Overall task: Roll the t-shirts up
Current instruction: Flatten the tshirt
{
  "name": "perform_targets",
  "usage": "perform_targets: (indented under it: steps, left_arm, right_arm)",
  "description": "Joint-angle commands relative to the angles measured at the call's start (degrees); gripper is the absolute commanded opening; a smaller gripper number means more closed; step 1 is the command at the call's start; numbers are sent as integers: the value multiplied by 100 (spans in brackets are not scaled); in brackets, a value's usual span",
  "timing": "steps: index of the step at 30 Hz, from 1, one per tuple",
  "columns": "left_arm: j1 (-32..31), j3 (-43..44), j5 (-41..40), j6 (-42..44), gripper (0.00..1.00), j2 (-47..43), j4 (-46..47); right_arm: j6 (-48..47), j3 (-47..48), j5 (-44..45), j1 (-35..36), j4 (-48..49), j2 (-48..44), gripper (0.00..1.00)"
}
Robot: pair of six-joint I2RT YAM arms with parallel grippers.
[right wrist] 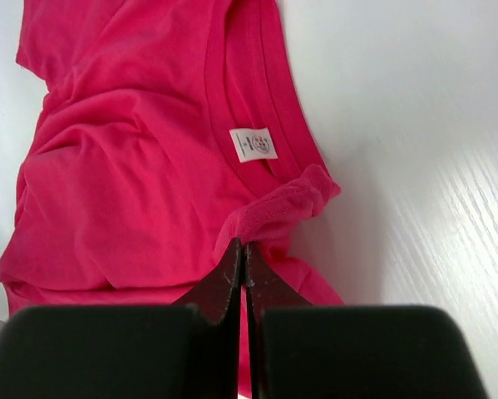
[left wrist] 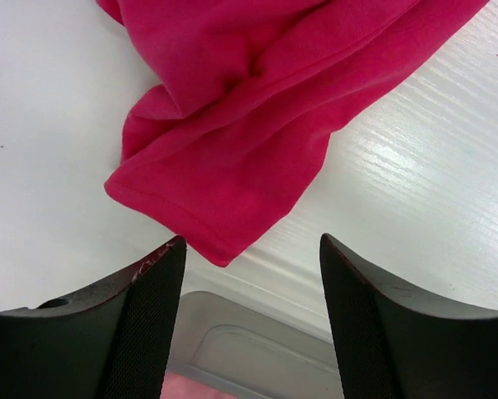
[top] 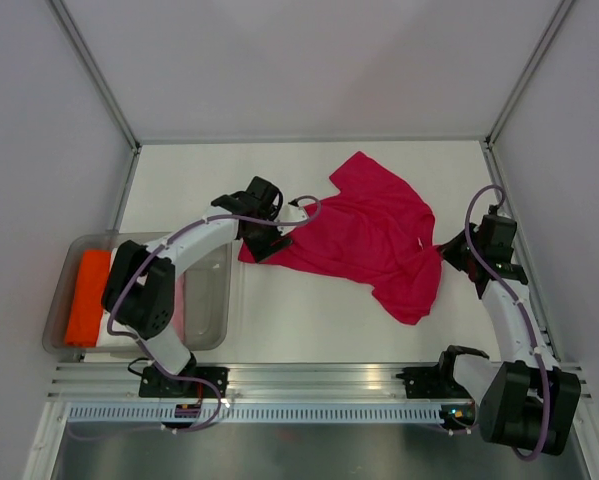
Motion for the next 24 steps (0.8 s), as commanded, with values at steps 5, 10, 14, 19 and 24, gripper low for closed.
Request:
perform_targets:
  steps: [5,10,14,19,24]
  left_arm:
    - [22,873,-989,-305,67,527,97]
    - [338,1849,-1079,-945,48,1258,-228]
    - [593,2605,-622,-1106,43,1618,-650]
    - [602,2389,325,-421,58,1637,-1081]
    - [603,2027,601,142,67,1592,-1011]
  right_arm:
    - [-341,641,414,-20,426,593,0]
    - [-579,914,529,-20,285,884,0]
    - [-728,1124,696,-64,250,937,0]
    - [-632,1529,574,-328,241,1393,0]
    - [-614,1924,486,-363,356,2078,0]
